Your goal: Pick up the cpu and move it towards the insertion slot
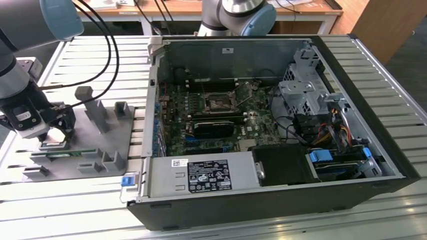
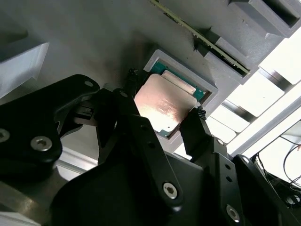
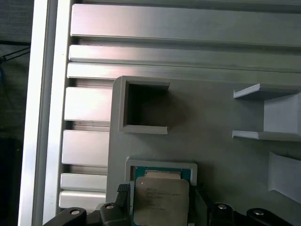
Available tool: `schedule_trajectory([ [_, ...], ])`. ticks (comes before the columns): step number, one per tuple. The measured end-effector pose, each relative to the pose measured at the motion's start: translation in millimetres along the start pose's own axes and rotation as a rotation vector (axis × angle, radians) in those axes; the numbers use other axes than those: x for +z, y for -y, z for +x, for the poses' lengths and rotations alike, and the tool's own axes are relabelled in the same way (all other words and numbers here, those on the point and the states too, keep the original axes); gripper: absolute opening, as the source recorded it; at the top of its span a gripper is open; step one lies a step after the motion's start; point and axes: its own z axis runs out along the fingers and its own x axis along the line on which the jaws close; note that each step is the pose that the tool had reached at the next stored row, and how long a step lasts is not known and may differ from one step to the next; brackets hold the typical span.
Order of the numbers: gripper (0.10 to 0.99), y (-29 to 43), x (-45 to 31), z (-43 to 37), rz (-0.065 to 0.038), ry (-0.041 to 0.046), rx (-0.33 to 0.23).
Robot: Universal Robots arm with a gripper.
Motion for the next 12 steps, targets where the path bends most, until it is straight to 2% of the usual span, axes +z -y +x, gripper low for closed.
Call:
schedule_trajectory([
  [1, 0.635, 0.0, 0.0, 0.0, 0.0, 0.0, 0.0],
  [12, 0.635, -0.1, -2.7, 1.4, 0.0, 0.0005, 0.0],
])
